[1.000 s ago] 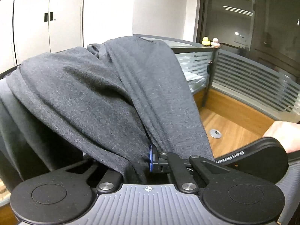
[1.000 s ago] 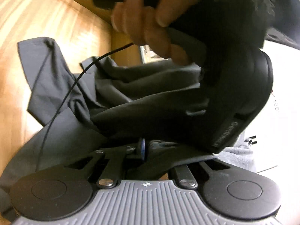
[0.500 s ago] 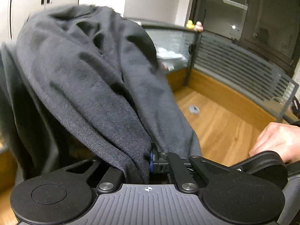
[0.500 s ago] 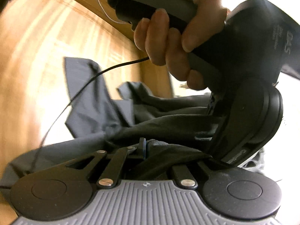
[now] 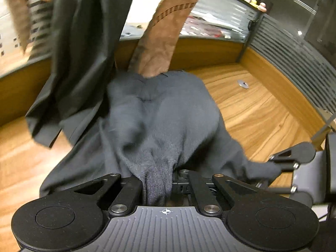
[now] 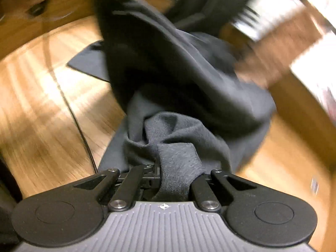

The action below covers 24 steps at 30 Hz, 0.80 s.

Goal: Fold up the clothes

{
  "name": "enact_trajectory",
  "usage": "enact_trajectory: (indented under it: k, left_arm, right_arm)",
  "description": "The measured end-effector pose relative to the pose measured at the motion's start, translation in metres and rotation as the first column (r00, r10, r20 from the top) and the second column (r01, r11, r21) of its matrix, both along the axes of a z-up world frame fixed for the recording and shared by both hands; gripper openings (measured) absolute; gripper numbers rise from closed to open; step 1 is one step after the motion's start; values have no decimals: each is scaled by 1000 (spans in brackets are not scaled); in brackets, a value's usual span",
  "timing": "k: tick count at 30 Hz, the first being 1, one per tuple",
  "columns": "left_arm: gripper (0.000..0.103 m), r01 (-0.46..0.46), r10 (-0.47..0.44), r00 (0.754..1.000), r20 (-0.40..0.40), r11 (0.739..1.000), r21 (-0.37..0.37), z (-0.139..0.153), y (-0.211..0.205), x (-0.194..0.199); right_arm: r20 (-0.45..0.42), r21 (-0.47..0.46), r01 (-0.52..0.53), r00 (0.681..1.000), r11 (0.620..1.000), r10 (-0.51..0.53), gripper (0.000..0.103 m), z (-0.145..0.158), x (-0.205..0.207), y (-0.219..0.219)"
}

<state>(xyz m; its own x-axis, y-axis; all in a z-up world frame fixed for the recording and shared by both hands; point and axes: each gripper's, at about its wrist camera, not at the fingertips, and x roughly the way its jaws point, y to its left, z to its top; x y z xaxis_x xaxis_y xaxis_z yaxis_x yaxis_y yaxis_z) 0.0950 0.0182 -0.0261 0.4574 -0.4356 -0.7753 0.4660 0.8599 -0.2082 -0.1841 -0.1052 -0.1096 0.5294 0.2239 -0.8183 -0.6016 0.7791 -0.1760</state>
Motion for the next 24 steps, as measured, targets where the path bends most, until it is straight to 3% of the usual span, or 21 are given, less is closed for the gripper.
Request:
enact_trajectory:
  k: [6,12,15,21,24]
  left_arm:
    - [5,-77,76,997,-19,997,-17,-1,28,-10]
    - [5,-85,86,996,9,996,-19,21,48,-16]
    - [5,-125,125,992,-10,992,-6,25,61,-16]
    - [5,-149,151,985,-83,988,38,7,83,-38]
    - [5,-157,166,976,-140,985,73,-14,86,-53]
  right_arm:
    - [-6,120,201,980,972,-201,2,19,0,-47]
    - [-8,237,353,932,905,-361,2,50,0,-98]
    - [-36,297,344,936,891,-349,2,70,2,-110]
    - [-121,212,266,962,941,-244,3,75,-6,-94]
    - [-177,156,231,963,960,-203,6,60,-16,-82]
